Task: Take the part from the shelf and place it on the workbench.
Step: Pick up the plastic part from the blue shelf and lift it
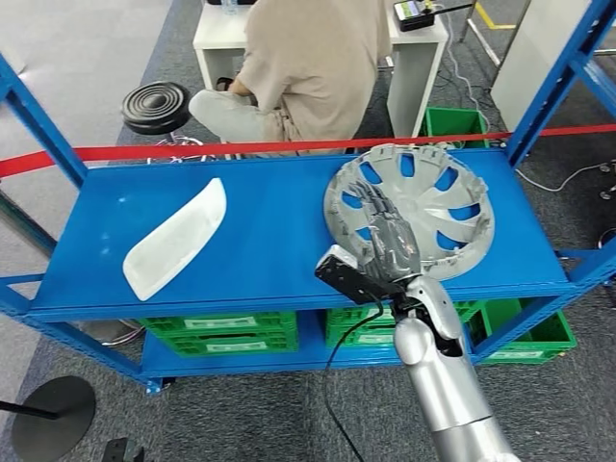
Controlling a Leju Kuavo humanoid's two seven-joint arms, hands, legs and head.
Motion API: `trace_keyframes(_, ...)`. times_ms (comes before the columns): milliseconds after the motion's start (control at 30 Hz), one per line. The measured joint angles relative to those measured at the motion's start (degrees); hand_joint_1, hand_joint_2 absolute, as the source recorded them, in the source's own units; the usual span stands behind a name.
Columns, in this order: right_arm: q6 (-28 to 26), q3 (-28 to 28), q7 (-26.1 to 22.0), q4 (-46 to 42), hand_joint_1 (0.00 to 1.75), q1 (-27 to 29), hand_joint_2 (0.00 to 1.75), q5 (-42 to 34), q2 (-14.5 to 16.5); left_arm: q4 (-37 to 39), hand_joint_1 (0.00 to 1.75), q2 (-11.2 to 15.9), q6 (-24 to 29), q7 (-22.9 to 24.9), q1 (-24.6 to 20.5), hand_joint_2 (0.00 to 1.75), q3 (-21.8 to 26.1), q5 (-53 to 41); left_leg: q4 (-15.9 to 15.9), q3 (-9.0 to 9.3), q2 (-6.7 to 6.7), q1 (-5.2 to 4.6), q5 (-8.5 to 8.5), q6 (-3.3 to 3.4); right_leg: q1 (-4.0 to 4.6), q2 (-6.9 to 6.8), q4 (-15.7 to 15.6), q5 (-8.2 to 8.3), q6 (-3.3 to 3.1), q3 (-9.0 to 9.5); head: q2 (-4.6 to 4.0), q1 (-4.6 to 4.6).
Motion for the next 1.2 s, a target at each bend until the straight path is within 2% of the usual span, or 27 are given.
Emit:
trace_keyframes(67,0.4,-1.12,-0.15,-1.17,0.0,0.54,1.75,-0.35,0.2,0.0,0.0,0.04,0.01,0.0,0.01,0.0,0.01,-0.04,0.33,-0.22,0.09,0.09,-0.44,-0.57,-0.07,0.02,-0.05,0.14,-0.73,-0.08,0.0,-0.13)
trace_keyframes(100,0.49,-1.44,-0.17,-1.66,0.0,0.65,1.75,-0.4,0.34,0.0,0.0,0.04,0.01,0.0,-0.02,0.0,0.01,-0.05,1.76,-0.91,0.15,0.12,-1.46,-0.84,-0.16,0.01,-0.12,0.21,-1.07,-0.07,0.0,-0.25)
trace_keyframes(133,0.59,-1.7,-0.18,-2.07,0.0,0.71,1.75,-0.4,0.49,0.0,0.0,0.03,0.01,0.0,-0.05,0.0,0.01,-0.08,4.42,-2.17,0.22,0.13,-3.05,-1.07,-0.25,-0.02,-0.17,0.23,-1.34,-0.05,0.0,-0.39)
trace_keyframes(200,1.2,-2.13,0.17,-2.42,0.0,0.84,1.75,0.03,0.63,0.0,0.0,-0.03,0.01,0.0,-0.08,0.0,-0.01,-0.14,12.38,-6.05,0.24,0.14,-6.66,-1.3,-0.2,-0.1,-0.17,0.17,-1.62,-0.07,0.0,-0.61)
trace_keyframes(233,1.73,-2.29,0.48,-2.38,0.0,0.91,1.75,0.4,0.64,0.0,0.0,-0.02,0.03,0.0,-0.05,0.0,-0.01,-0.17,15.46,-7.61,0.25,0.14,-7.52,-1.32,-0.17,-0.13,-0.17,0.16,-1.67,-0.06,0.0,-0.61)
trace_keyframes(267,2.35,-2.39,0.84,-2.26,0.0,0.95,1.75,0.81,0.63,0.0,0.0,0.03,0.05,0.0,-0.02,0.0,-0.01,-0.21,16.71,-8.33,0.25,0.14,-7.27,-1.27,-0.15,-0.13,-0.16,0.15,-1.68,-0.05,0.0,-0.64)
trace_keyframes(300,3.04,-2.42,1.16,-2.0,0.0,0.91,1.75,1.23,0.6,0.0,0.0,0.14,0.08,0.0,-0.01,0.0,0.0,-0.26,15.58,-7.89,0.25,0.14,-5.91,-1.17,-0.15,-0.11,-0.16,0.14,-1.68,-0.02,0.0,-0.65)
trace_keyframes(367,4.55,-2.33,1.97,-0.96,0.0,0.47,1.75,2.03,0.5,0.0,0.0,0.48,0.11,-0.05,-0.08,0.0,-0.01,-0.38,8.37,-4.42,0.35,0.15,-1.77,-0.9,-0.16,-0.04,-0.15,0.1,-1.57,0.11,0.0,-0.73)
trace_keyframes(400,5.25,-2.18,2.43,-0.14,0.0,0.1,1.75,2.34,0.38,0.0,0.0,0.67,0.11,-0.08,-0.18,0.0,-0.01,-0.42,4.5,-2.57,0.38,0.13,-0.45,-0.74,-0.03,0.02,-0.06,0.04,-1.42,0.07,0.0,-0.79)
trace_keyframes(433,5.78,-1.98,2.83,0.75,0.0,-0.3,1.75,2.52,0.24,0.0,0.0,0.82,0.11,-0.11,-0.31,0.0,-0.02,-0.46,1.85,-1.33,0.4,0.11,0.24,-0.56,0.11,0.06,-0.04,0.04,-1.2,-0.01,0.0,-0.8)
trace_keyframes(467,6.12,-1.75,3.13,1.6,0.0,-0.69,1.75,2.6,0.08,0.0,0.0,0.95,0.11,-0.14,-0.41,0.0,-0.02,-0.48,0.55,-0.79,0.39,0.06,0.29,-0.34,0.22,0.08,-0.08,0.06,-0.91,-0.09,0.0,-0.86)
trace_keyframes(567,6.81,-0.81,4.28,4.48,0.0,-1.87,1.75,2.61,-0.44,0.0,0.0,1.29,0.2,-0.31,-0.44,0.0,-0.01,-0.54,0.1,-0.72,0.27,0.13,0.31,0.61,0.21,-0.05,-0.07,-0.15,0.03,-0.28,0.0,-0.86)
trace_keyframes(600,6.97,-0.38,4.77,5.53,0.0,-2.32,1.75,2.57,-0.64,0.0,0.0,1.43,0.25,-0.39,-0.45,0.0,0.0,-0.56,0.02,-0.67,0.27,0.23,0.37,0.95,0.2,-0.13,1.05,-0.94,0.35,-0.78,0.0,-0.73)
trace_keyframes(633,7.06,0.04,5.24,6.57,0.0,-2.76,1.75,2.52,-0.87,0.0,0.0,1.55,0.31,-0.48,-0.48,0.0,0.01,-0.58,-0.06,-0.62,0.28,0.34,0.41,1.22,0.18,-0.21,3.45,-2.32,0.62,-1.9,0.0,-0.64)
trace_keyframes(700,6.97,0.67,6.24,8.48,0.0,-3.35,1.75,2.5,-1.24,0.0,0.0,1.76,0.37,-0.65,-0.52,0.0,0.01,-0.6,-0.06,-0.59,0.28,0.31,0.34,1.53,0.15,-0.29,11.18,-5.91,0.98,-5.53,0.0,-0.43)
trace_keyframes(733,6.72,0.88,6.91,9.4,0.0,-3.5,1.75,2.73,-1.42,0.0,0.0,1.82,0.2,-0.95,-0.52,0.0,0.01,-0.57,-0.05,-0.57,0.28,0.3,0.31,1.59,0.14,-0.29,14.6,-7.05,1.05,-7.26,0.0,-0.42)
trace_keyframes(767,6.38,1.08,7.66,10.14,0.0,-3.65,1.75,3.09,-1.58,0.0,0.0,1.87,-0.11,-1.47,-0.51,0.0,0.01,-0.51,-0.05,-0.52,0.25,0.3,0.28,1.61,0.14,-0.29,16.25,-7.16,1.06,-8.18,0.0,-0.39)
trace_keyframes(800,6.12,1.29,8.52,10.71,0.0,-3.93,1.75,3.56,-1.77,0.01,0.0,1.89,-0.53,-2.21,-0.52,0.0,0.01,-0.4,-0.04,-0.43,0.22,0.31,0.23,1.58,0.14,-0.3,15.51,-6.1,1.02,-7.97,0.0,-0.38)
trace_keyframes(833,6.1,1.49,9.33,10.97,0.0,-4.44,1.75,4.04,-1.9,0.02,0.0,1.89,-0.92,-2.99,-0.56,0.0,0.01,-0.26,-0.03,-0.27,0.18,0.34,0.16,1.49,0.12,-0.3,12.53,-4.15,0.95,-6.62,0.0,-0.36)
trace_keyframes(867,6.38,1.66,10.14,11.03,0.0,-5.15,1.75,4.4,-1.98,0.05,0.0,1.88,-1.13,-3.58,-0.65,0.0,0.01,-0.14,-0.02,-0.06,0.16,0.37,0.04,1.31,0.07,-0.31,8.29,-1.99,0.91,-4.61,0.0,-0.33)
trace_keyframes(933,7.39,1.84,11.87,10.93,0.0,-6.6,1.75,5.17,-2.08,0.15,0.0,1.94,-1.06,-4.13,-0.97,0.0,0.0,0.02,0.08,0.16,0.14,0.24,-0.16,0.76,0.08,-0.19,1.68,0.31,0.68,-1.2,0.0,-0.36)
trace_keyframes(967,7.75,1.84,12.66,10.87,0.0,-7.02,1.75,5.7,-2.12,0.2,0.0,1.99,-0.97,-4.2,-1.11,0.0,-0.01,0.05,0.1,0.17,0.12,0.14,-0.18,0.47,0.12,-0.11,0.31,0.49,0.45,-0.48,0.0,-0.41)
trace_keyframes(1067,8.02,1.81,14.06,10.81,0.0,-7.37,1.75,7.75,-2.25,0.29,0.0,2.1,-0.87,-4.24,-1.26,0.0,-0.01,0.1,-0.02,0.11,0.11,0.12,-0.17,-0.27,0.2,0.07,0.01,0.48,-0.68,-0.44,0.0,-0.53)
trace_keyframes(1100,7.99,1.81,14.18,10.81,0.0,-7.5,1.75,8.43,-2.27,0.33,0.0,2.1,-0.89,-4.24,-1.27,0.0,-0.01,0.1,0.47,-0.13,0.16,0.15,-0.65,-0.52,0.12,0.08,-0.04,0.53,-1.03,-0.45,0.0,-0.59)
trace_keyframes(1133,7.96,1.8,14.25,10.82,0.0,-7.69,1.75,9.12,-2.27,0.36,0.0,2.1,-0.9,-4.24,-1.32,0.0,-0.02,0.11,2.08,-0.9,0.22,0.16,-1.75,-0.76,0.01,0.07,-0.12,0.58,-1.34,-0.43,0.0,-0.66)
trace_keyframes(1200,7.99,1.79,14.46,10.92,0.0,-7.97,1.75,10.71,-2.27,0.42,0.0,2.09,-0.86,-4.19,-1.37,0.0,-0.03,0.15,8.77,-4.14,0.29,0.15,-5.23,-1.11,-0.05,0.0,-0.15,0.55,-1.71,-0.42,0.0,-0.79)
